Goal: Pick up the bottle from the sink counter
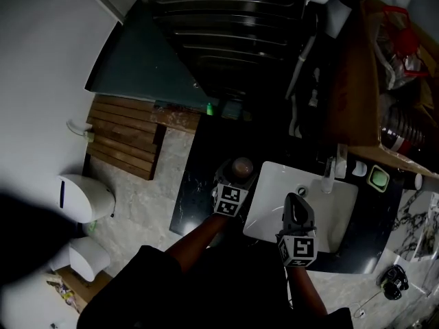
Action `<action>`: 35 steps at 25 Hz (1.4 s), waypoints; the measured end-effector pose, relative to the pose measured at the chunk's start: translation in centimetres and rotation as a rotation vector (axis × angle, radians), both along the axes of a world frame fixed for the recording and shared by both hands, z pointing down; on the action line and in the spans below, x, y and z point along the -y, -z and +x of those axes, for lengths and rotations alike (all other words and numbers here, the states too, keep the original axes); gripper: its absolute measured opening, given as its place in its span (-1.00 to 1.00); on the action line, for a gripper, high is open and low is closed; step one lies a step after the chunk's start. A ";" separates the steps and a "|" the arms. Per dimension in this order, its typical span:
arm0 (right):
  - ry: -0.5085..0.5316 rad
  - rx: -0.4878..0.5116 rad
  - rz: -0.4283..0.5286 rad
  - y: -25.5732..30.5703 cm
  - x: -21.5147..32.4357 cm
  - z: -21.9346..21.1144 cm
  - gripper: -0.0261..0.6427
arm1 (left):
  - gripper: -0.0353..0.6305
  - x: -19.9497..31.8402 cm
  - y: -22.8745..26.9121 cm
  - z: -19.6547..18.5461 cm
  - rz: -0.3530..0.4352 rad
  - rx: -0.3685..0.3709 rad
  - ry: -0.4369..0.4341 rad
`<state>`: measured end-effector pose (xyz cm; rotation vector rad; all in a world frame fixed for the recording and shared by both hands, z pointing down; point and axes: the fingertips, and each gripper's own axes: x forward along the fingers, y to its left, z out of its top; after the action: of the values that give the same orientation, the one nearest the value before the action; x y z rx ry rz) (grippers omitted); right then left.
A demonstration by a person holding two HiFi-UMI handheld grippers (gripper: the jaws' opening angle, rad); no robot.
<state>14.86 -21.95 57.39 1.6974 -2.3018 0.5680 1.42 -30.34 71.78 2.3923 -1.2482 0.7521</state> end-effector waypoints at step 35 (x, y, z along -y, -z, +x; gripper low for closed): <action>-0.027 -0.004 0.045 2.0 -1.3 -0.4 -0.81 | 0.25 -1.8 5.5 -3.0 0.034 -0.093 0.047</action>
<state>14.46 -20.66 55.36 1.7505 -2.3088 0.5212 -1.58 -28.51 66.28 2.3868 -1.2847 0.6037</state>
